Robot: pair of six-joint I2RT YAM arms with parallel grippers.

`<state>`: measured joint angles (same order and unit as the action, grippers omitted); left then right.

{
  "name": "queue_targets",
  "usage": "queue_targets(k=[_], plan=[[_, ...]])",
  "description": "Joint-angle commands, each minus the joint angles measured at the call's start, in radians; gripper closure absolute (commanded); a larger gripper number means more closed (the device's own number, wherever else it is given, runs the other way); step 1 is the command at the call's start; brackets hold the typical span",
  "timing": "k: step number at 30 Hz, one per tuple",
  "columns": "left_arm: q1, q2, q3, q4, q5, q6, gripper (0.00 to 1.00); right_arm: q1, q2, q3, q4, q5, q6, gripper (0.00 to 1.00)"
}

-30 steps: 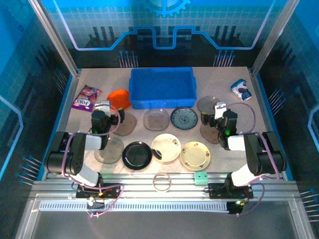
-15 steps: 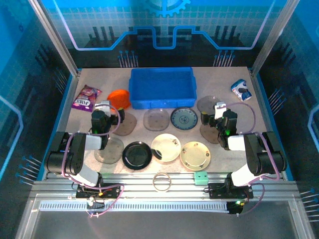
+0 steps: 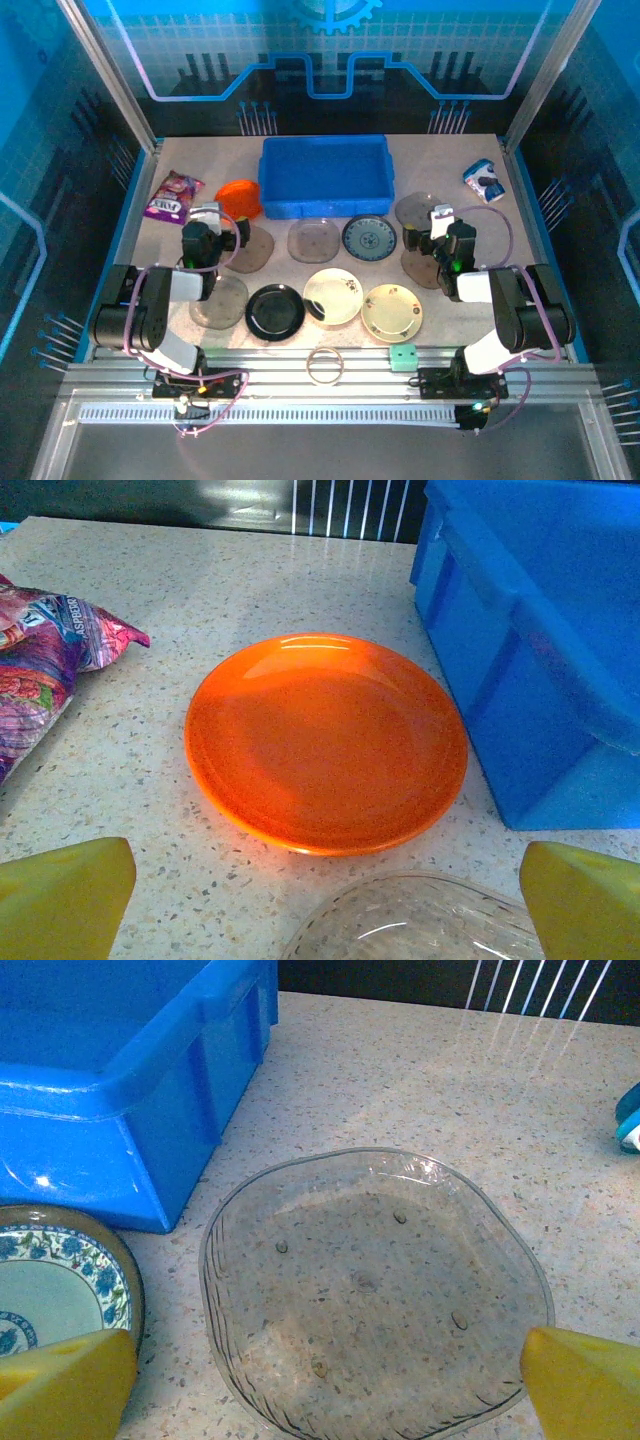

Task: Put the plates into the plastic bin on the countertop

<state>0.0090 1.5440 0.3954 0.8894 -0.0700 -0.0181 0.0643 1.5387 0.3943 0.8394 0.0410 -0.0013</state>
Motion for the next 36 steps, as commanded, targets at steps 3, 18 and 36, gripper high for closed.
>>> queue_targets(k=[3, 18, 36], plan=[[0.011, 0.007, -0.010, 0.030, 0.055, 0.008, 0.01, -0.011, 0.002, 0.011, 0.038, -0.016, -0.009, 0.00], [0.009, -0.002, 0.001, 0.005, 0.052, 0.012, 0.01, 0.007, -0.088, 0.012, -0.030, 0.127, 0.014, 0.00], [0.043, -0.159, 0.728, -1.185, 0.004, -0.310, 0.01, 0.225, -0.406, 0.552, -1.075, 0.150, 0.316, 0.00]])
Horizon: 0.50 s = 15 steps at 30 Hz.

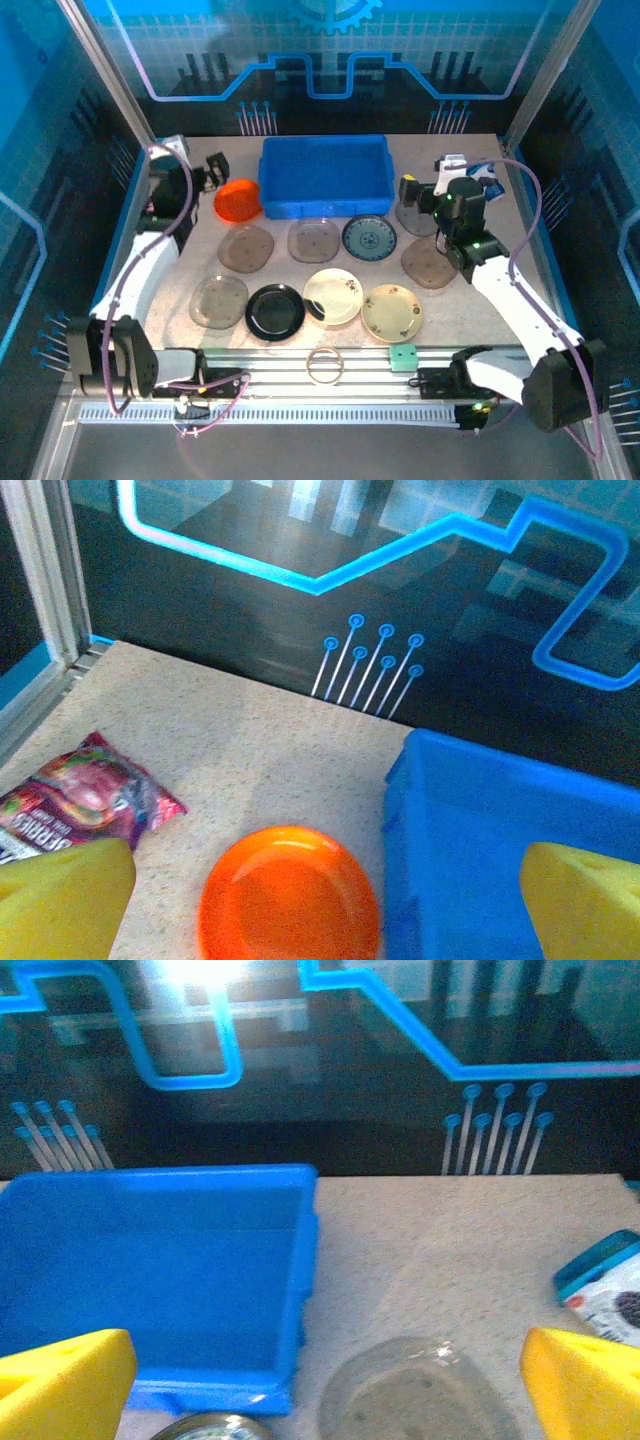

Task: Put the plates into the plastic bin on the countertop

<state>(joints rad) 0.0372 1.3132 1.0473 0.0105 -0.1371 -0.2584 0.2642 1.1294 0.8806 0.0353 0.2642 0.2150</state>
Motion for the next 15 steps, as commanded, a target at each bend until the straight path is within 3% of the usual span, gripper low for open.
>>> queue_targets(k=[1, 3, 9, 15], plan=[[0.031, 0.088, 0.087, -0.306, 0.111, -0.084, 0.01, 0.032, 0.008, 0.078, -0.309, -0.104, 0.115, 0.00], [0.077, 0.125, 0.092, -0.277, 0.196, -0.148, 0.01, 0.052, 0.010, 0.086, -0.362, -0.151, 0.144, 0.00], [0.200, 0.312, 0.139, -0.200, 0.408, -0.304, 0.06, 0.087, 0.034, 0.095, -0.444, -0.233, 0.222, 0.11], [0.212, 0.454, 0.201, -0.196, 0.415, -0.309, 0.16, 0.135, 0.099, 0.125, -0.451, -0.244, 0.247, 0.19]])
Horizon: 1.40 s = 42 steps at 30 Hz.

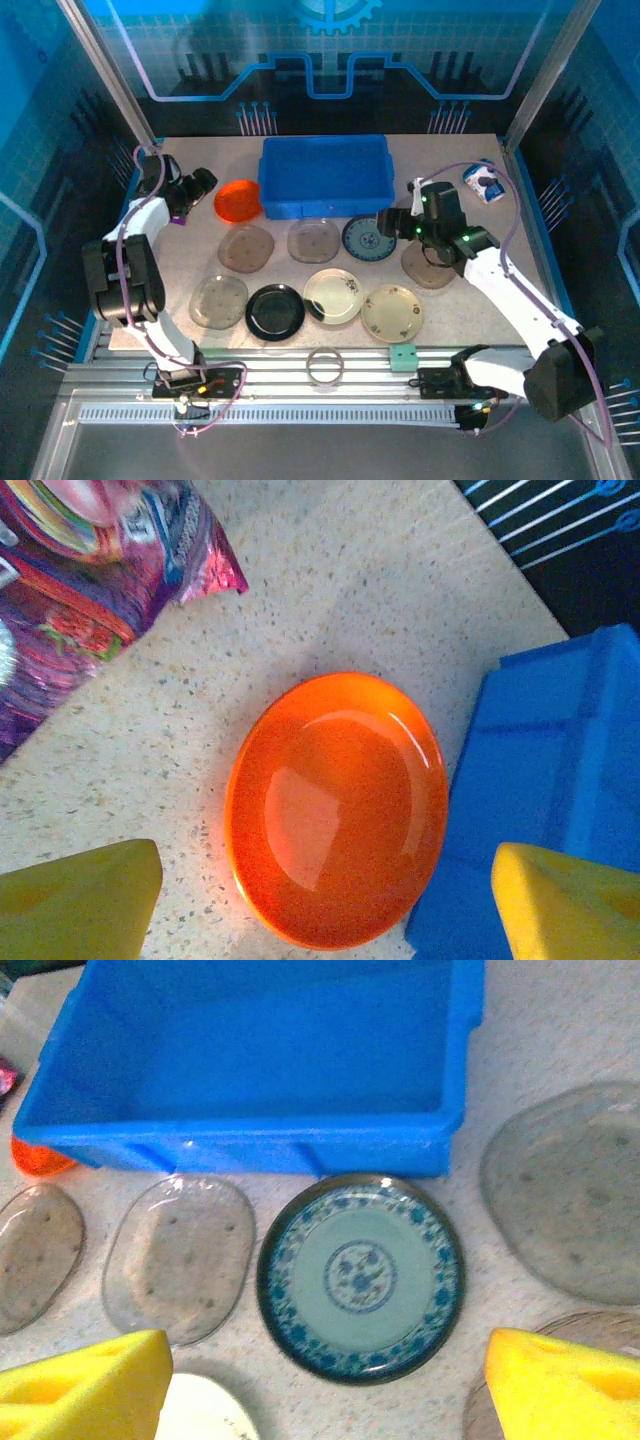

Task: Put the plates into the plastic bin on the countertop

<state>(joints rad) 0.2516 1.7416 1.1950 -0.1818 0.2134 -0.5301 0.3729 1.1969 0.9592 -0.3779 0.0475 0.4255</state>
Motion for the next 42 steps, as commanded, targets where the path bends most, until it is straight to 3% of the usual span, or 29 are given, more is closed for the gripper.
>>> queue_targets(k=[1, 8, 17, 28, 42], plan=[[-0.002, 0.047, 0.062, -0.007, 0.060, -0.034, 0.19, 0.032, 0.049, 0.055, -0.038, -0.026, 0.039, 0.20], [-0.002, 0.162, 0.090, -0.013, 0.033, -0.011, 0.39, 0.058, 0.118, 0.108, -0.023, -0.025, 0.052, 0.29], [-0.002, 0.247, 0.105, -0.003, 0.025, 0.003, 0.49, 0.061, 0.143, 0.126, -0.019, -0.030, 0.052, 0.30], [-0.003, 0.315, 0.118, 0.056, 0.099, -0.024, 0.61, 0.060, 0.150, 0.098, -0.002, -0.026, 0.058, 0.30], [-0.012, 0.377, 0.199, -0.026, 0.135, -0.003, 0.74, 0.041, 0.158, 0.087, 0.003, -0.046, 0.056, 0.30]])
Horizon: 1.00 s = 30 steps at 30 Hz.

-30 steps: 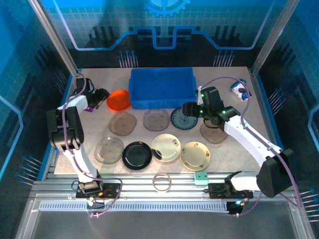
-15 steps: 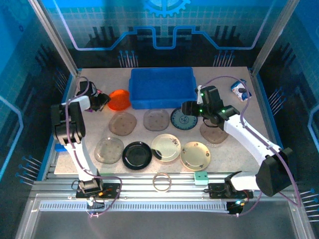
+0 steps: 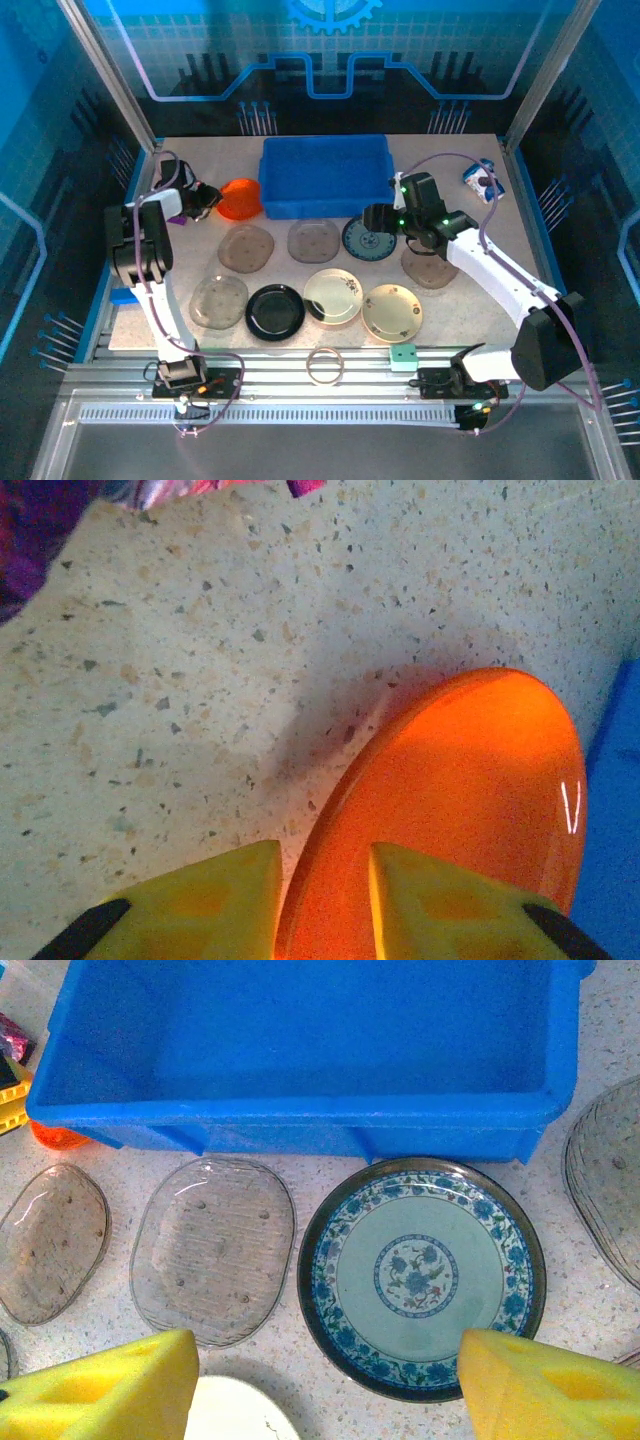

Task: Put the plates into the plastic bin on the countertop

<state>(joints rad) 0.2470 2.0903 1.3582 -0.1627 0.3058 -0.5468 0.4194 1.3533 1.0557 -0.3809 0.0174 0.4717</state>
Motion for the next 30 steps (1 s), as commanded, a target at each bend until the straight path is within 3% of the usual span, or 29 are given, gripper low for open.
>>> queue_targets(k=[1, 8, 12, 15, 18, 25, 30], plan=[[-0.009, 0.033, 0.043, -0.049, 0.048, 0.018, 0.75, -0.010, 0.000, -0.012, 0.007, -0.017, 0.009, 0.30], [-0.023, 0.056, 0.083, -0.097, 0.046, 0.032, 0.77, -0.036, -0.014, -0.027, 0.010, -0.033, 0.005, 0.30], [-0.023, 0.066, 0.096, -0.115, 0.046, 0.032, 0.85, -0.054, -0.027, -0.032, 0.010, -0.045, 0.004, 0.30], [-0.023, 0.054, 0.079, -0.104, 0.039, 0.031, 0.99, -0.059, -0.037, -0.027, 0.005, -0.051, -0.001, 0.30], [-0.023, 0.023, 0.047, -0.087, 0.008, 0.030, 1.00, -0.060, -0.045, -0.018, -0.007, -0.056, -0.006, 0.29], [-0.023, -0.221, -0.057, -0.090, -0.156, 0.033, 1.00, -0.065, -0.057, 0.015, -0.040, -0.050, -0.019, 0.29], [-0.052, -0.396, -0.018, -0.182, -0.299, 0.078, 1.00, -0.077, -0.060, 0.051, -0.045, -0.026, -0.029, 0.29]])
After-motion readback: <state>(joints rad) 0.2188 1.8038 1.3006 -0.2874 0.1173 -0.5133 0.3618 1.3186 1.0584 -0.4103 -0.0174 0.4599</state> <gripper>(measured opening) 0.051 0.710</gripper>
